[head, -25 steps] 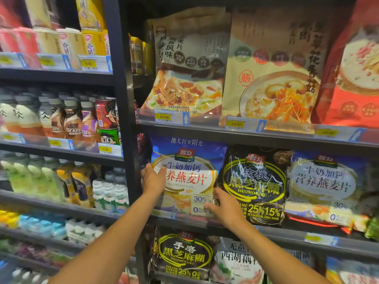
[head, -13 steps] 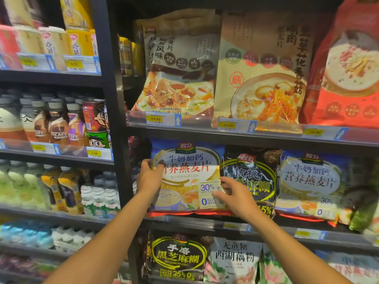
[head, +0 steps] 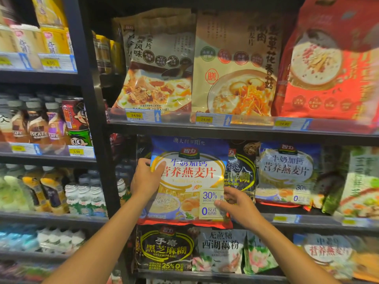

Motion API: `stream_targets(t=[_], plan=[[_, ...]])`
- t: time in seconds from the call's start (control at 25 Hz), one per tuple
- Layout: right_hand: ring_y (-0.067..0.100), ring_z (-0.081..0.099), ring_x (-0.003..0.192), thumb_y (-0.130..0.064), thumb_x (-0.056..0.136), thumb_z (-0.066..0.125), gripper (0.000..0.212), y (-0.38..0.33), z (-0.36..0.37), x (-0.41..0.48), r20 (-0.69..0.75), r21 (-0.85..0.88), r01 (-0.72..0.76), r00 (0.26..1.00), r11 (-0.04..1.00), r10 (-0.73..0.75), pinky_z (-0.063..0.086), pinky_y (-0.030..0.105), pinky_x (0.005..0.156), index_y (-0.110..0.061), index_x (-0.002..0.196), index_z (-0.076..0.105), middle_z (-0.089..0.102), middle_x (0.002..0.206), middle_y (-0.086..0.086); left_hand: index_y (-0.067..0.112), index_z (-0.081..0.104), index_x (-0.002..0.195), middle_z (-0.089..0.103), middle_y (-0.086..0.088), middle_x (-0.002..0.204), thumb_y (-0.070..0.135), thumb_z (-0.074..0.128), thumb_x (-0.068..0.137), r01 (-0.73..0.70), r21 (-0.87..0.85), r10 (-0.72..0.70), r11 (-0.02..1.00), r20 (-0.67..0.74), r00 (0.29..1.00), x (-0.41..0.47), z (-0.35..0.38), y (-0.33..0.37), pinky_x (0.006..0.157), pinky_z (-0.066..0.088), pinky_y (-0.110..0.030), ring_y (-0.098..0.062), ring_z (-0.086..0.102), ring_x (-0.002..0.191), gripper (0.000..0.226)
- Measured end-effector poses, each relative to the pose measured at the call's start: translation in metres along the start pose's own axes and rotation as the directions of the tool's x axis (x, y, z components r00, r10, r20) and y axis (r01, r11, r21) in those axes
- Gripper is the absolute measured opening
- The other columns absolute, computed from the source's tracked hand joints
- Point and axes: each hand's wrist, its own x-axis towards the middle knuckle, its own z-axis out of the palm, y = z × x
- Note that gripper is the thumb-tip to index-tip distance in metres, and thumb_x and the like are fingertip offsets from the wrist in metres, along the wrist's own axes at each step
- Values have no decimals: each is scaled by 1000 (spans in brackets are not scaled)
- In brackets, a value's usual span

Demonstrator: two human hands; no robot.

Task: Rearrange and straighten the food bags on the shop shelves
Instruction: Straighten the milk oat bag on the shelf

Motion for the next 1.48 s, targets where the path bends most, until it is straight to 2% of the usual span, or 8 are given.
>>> stream_targets(t=[0.12,0.28,0.6,0.72,0.88,1.0,1.24,1.48], plan=[[8,63,122,-71,69,82,86,21,-20,-18,-9,41,-13,1000,999,13,54,42,104,-29,141,60,70,129,-10,32,45,100,66,7,96,75,56,81,-14,-14,14,1000,30,999,-24,14,8,78,58,-50,-23,68,85,49],[9,63,122,-75,66,79,87,38,-54,-49,-9,73,-27,1000,997,28,54,44,105,-33,139,61,71,129,-11,31,41,112,64,8,99,74,60,80,-11,-32,13,999,70,997,-58,37,29,84,57,-52,-26,68,91,57],[11,74,104,-34,83,84,41,69,-147,-128,-93,85,-82,992,993,90,59,47,95,-32,121,70,79,109,-9,24,54,134,67,0,125,91,49,62,-27,-55,37,998,199,979,-139,101,82,94,55,-53,-27,66,111,99],[2,74,95,-22,86,83,31,83,-184,-155,-144,73,-100,983,992,110,60,39,91,-29,113,68,80,100,-12,21,55,136,63,-4,134,83,56,71,-33,-83,52,996,239,970,-174,126,110,100,52,-52,-30,61,121,90],[-15,68,89,-23,89,80,26,98,-227,-182,-167,31,-107,980,994,111,51,10,71,-33,108,65,76,97,-20,25,64,115,72,1,114,70,67,78,-25,-163,69,986,275,959,-210,154,138,92,57,-51,-25,69,103,59],[-22,62,88,-24,91,78,24,110,-249,-190,-168,1,-117,979,993,116,49,8,68,-38,105,64,70,98,-27,26,70,102,76,4,102,74,65,73,-30,-174,80,984,289,954,-220,173,151,87,60,-51,-23,73,95,56],[11,78,85,-17,94,75,22,126,-274,-175,-221,78,-139,963,987,153,64,36,67,-30,110,67,78,108,-10,31,68,95,76,9,95,83,59,61,-28,-170,81,985,312,947,-206,211,166,83,62,-49,-20,74,87,63],[22,74,69,-11,95,72,35,137,-287,-120,-338,148,-137,924,979,180,57,28,56,-12,128,61,66,119,-3,28,62,104,74,6,101,76,66,69,-101,-181,150,978,284,947,-166,243,186,83,61,-50,-20,73,91,60]])
